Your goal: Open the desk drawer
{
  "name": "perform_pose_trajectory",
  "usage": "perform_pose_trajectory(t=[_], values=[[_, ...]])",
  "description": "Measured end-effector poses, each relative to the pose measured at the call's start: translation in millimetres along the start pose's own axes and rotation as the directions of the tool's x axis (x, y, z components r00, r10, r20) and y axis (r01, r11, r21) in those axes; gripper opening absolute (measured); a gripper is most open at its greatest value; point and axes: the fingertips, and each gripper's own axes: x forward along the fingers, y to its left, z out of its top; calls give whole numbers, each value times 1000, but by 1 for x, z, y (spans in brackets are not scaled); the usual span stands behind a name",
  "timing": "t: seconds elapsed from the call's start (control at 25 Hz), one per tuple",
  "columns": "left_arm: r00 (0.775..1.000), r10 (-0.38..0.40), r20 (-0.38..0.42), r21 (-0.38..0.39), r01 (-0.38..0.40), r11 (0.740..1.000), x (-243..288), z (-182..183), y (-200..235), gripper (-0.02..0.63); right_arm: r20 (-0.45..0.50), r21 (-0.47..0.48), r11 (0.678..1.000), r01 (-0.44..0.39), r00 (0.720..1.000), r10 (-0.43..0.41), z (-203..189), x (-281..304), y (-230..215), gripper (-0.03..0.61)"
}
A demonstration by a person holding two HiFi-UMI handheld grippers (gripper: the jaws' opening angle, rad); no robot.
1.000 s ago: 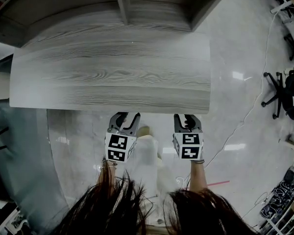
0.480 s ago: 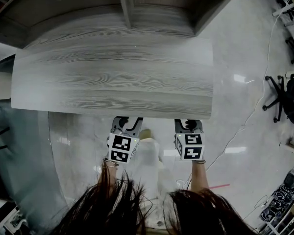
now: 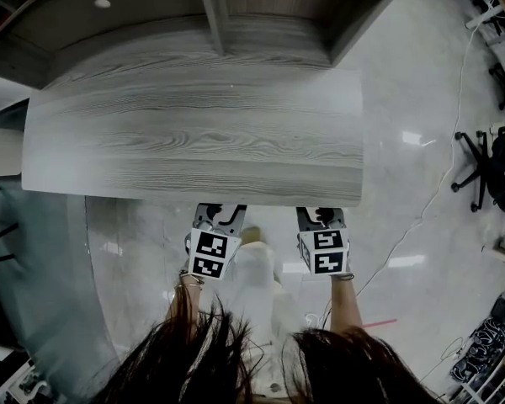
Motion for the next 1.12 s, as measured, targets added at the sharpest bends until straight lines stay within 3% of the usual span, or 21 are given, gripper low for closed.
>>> perform_pose_trajectory(t=[1.12], values=[[999,28,-36,-12,-29,1000,-8,-11,-8,138,0,4,999,41,999,-41,-14,-7,2,138]])
